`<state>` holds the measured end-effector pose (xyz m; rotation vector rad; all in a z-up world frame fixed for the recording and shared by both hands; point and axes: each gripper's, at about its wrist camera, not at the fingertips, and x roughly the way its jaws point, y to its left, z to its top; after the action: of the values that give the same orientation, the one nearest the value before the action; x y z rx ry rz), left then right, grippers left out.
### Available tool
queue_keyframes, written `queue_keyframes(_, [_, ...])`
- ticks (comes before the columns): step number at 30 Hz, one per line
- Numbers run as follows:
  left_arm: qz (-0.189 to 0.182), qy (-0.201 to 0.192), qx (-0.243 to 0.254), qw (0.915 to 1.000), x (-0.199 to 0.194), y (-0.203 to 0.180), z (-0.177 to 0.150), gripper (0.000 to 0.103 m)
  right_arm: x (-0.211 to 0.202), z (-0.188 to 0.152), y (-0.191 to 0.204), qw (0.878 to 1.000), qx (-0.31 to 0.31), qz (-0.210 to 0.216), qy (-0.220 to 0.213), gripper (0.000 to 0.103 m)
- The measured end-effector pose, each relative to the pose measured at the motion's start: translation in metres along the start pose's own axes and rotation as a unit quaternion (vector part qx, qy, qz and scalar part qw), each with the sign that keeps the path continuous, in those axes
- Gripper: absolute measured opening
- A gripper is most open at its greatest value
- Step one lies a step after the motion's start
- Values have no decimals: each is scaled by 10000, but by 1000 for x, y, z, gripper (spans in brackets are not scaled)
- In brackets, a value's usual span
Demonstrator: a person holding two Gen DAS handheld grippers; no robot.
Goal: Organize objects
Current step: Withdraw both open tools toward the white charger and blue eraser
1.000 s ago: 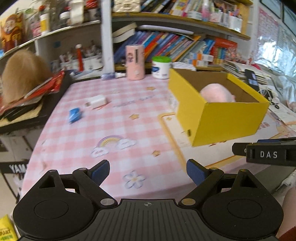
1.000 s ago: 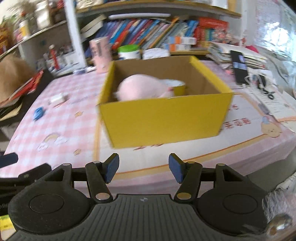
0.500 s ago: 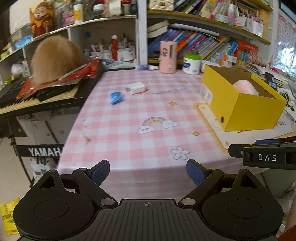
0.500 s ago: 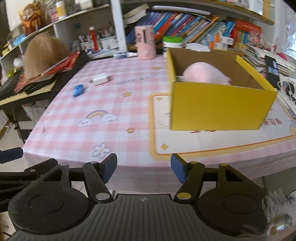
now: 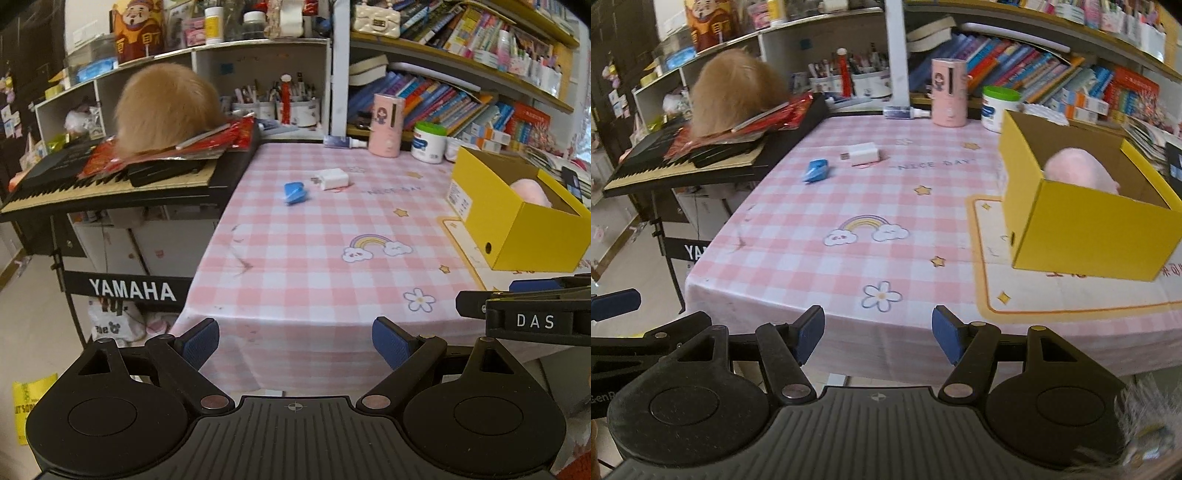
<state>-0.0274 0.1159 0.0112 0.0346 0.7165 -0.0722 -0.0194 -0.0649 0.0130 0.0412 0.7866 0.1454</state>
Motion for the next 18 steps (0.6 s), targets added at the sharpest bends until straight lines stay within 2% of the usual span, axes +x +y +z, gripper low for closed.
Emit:
queue_keyframes(7, [68,33,-6,10000,17,2,10,92,15,11,3,9999,-95,57,26,63])
queue_keyframes(18, [125,180,-147,9997,67,-4,42,92,61,53,-8,9996,-225,91,127,63])
